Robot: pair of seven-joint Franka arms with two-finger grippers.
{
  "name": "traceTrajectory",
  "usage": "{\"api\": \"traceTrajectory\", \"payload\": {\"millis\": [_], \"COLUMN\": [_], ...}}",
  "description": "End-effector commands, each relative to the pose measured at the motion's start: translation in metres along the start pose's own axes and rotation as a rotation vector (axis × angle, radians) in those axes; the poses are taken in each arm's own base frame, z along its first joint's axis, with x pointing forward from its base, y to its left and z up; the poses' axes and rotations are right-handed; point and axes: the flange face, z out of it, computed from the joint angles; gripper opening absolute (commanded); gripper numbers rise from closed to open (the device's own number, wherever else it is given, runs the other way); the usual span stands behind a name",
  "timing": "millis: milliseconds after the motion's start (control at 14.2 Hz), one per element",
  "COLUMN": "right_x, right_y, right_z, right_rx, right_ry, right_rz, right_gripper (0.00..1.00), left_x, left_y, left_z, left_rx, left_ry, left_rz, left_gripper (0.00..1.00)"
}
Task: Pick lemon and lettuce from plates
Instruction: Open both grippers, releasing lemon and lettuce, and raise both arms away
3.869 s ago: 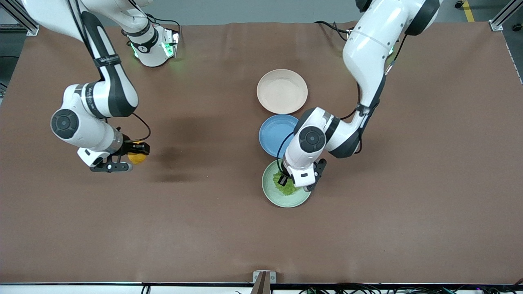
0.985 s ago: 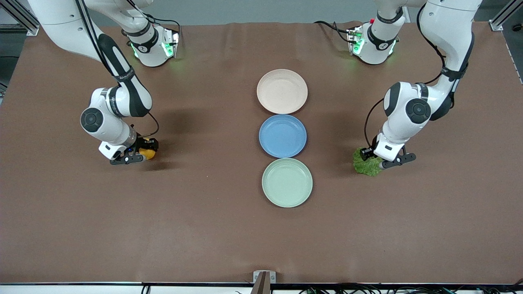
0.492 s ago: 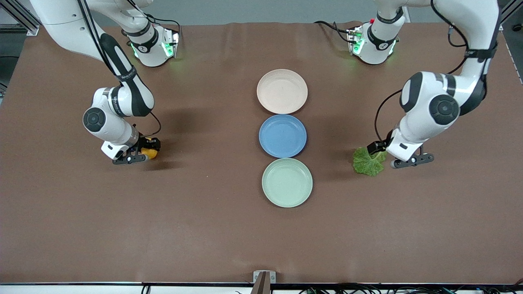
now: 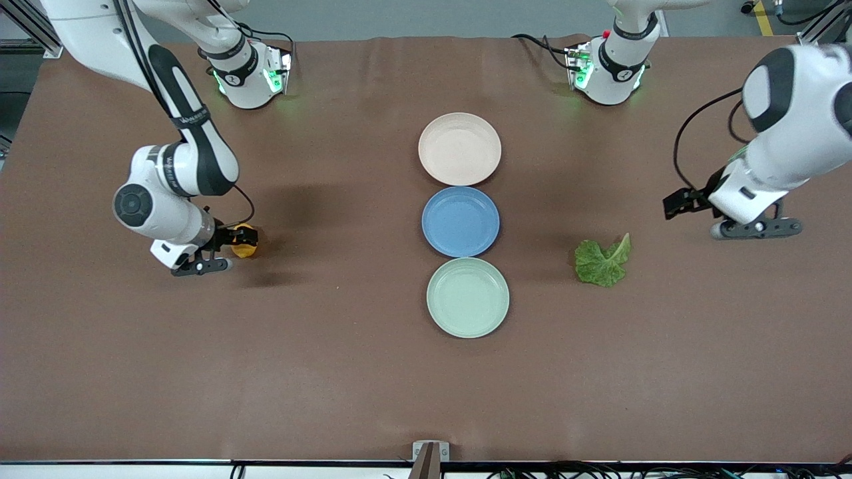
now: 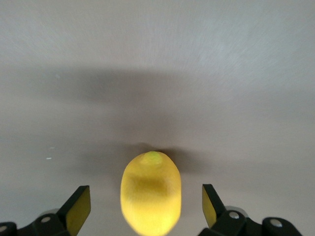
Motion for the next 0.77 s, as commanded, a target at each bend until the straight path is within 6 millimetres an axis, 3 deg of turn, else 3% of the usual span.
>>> {"api": "traceTrajectory", "payload": {"millis": [0, 211, 422, 704], "right_x": [0.011, 0.011, 0.016, 0.013], "right_y": [0.019, 0.028, 0.036, 0.037], "right_z": [-0.049, -0.09, -0.134, -0.193], "right_rx": [0.008, -0.003, -0.003, -0.022], "right_ry": [-0.013, -0.011, -0.044, -0.1], "right_rz": [0.017, 0.023, 0.055, 0.101], "right_gripper": [1.0, 1.0, 1.0, 1.0], "left_x": [0.003, 0.002, 0.003, 0.009], "left_y": [-0.009, -0.006, 0.001, 0.004], "left_z": [-0.063, -0.109, -0.142, -0.152], "left_rx": [-0.027, -0.023, -0.016, -0.017], "left_ry": [-0.009, 0.034, 0.086, 0.109], "left_rz": [0.016, 0.015, 0.03, 0.032], "left_gripper": [1.0, 1.0, 1.0, 1.0]}}
